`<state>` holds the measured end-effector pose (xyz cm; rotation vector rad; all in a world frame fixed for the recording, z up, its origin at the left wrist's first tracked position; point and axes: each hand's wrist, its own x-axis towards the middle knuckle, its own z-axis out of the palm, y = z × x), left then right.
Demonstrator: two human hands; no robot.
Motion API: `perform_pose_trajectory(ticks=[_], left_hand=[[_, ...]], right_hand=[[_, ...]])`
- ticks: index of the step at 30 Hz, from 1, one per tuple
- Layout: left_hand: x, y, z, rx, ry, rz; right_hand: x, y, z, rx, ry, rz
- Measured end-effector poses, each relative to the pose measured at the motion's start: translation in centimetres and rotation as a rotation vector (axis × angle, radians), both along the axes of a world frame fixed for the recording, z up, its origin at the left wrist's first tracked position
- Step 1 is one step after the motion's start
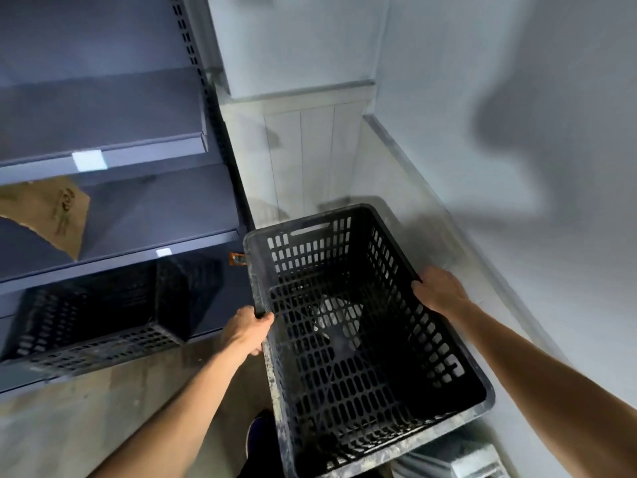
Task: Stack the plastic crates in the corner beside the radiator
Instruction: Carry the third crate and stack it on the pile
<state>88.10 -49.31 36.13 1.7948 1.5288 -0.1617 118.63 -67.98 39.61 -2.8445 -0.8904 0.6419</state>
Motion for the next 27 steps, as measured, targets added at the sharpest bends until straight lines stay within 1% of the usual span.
perform_pose_trajectory(ticks=[4,9,17,27], left_hand=[[0.3,-0.4,-0.3,-0.021,-0.003,-0.008],[1.3,0.0,-0.5,-0.026,-0.050,-0.021],[2.1,-0.3,-2.0,-0.105,-0.066,-0.023],[2.8,-0.6,-2.9,-0.132,-0.005,-0.085]], right_hand=[[0.9,-0.1,-0.5,-0.001,0.012,-0.005],[1.8,-0.3,-0.8,0.019,0.010,-0.004],[2.9,-1.1,-2.5,-0.015,0.062,-0.020],[3.4,-1.3,-2.7,-0.022,0.070,-0.013]])
